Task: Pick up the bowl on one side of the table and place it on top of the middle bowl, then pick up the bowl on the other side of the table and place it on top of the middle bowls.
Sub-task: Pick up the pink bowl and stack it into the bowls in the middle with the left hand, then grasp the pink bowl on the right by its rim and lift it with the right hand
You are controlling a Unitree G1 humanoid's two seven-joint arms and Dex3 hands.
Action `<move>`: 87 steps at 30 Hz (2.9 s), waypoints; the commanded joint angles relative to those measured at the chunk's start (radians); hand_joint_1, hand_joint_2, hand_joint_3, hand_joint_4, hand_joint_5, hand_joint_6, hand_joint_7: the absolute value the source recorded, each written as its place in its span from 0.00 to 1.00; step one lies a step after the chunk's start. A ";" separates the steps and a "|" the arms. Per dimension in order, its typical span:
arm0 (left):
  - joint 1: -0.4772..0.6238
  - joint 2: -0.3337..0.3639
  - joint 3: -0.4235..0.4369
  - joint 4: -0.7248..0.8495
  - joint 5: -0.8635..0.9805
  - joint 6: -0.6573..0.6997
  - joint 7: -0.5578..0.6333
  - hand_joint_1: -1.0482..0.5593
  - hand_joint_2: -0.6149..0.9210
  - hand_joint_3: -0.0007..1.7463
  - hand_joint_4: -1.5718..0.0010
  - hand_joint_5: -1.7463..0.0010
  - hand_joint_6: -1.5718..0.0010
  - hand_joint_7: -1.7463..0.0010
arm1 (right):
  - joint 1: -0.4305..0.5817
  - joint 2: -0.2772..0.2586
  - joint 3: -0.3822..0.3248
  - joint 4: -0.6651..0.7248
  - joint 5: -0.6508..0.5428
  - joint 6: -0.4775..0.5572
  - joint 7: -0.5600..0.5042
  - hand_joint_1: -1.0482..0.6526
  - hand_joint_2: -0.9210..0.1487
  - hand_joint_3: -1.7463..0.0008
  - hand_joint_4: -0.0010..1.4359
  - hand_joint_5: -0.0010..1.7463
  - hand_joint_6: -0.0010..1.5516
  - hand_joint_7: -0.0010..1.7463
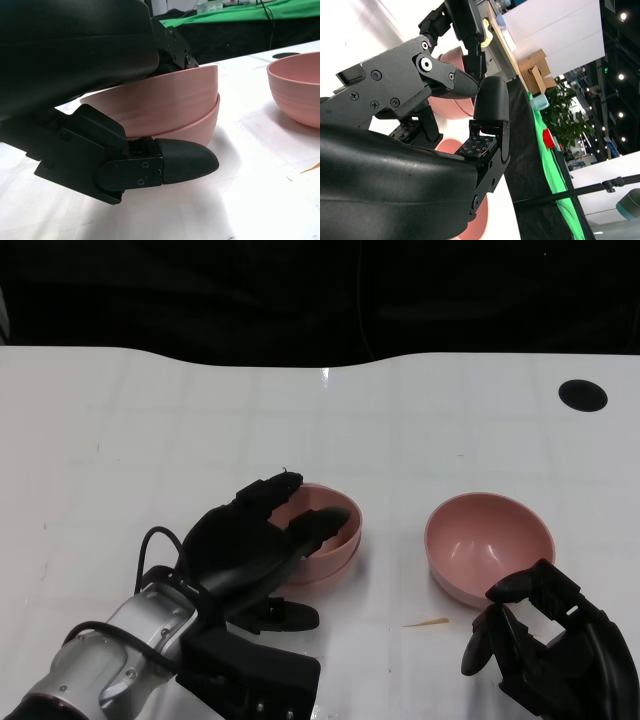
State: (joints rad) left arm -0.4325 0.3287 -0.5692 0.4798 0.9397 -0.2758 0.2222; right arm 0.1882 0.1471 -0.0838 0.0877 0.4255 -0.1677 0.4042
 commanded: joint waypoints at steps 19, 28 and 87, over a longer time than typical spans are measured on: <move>0.006 0.010 -0.020 0.016 0.022 0.011 0.108 0.04 1.00 0.42 1.00 1.00 0.97 0.99 | 0.003 -0.010 -0.013 -0.011 0.013 0.000 0.003 0.53 0.24 0.50 0.63 0.90 0.48 0.77; 0.046 0.047 0.057 -0.147 -0.092 -0.008 -0.002 0.05 1.00 0.39 0.99 0.99 0.93 0.98 | 0.002 -0.012 -0.015 -0.005 0.012 -0.010 0.010 0.54 0.23 0.50 0.63 0.91 0.48 0.77; 0.660 -0.062 0.679 -0.526 -1.221 0.203 -0.638 0.79 0.86 0.70 0.49 0.00 0.58 0.00 | -0.043 -0.046 -0.029 0.120 -0.108 -0.387 0.020 0.53 0.25 0.47 0.59 0.85 0.52 0.67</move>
State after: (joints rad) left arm 0.2382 0.2587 0.1021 -0.0559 -0.2812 -0.0774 -0.4054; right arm 0.1409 0.1086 -0.1135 0.2090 0.3182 -0.5315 0.4222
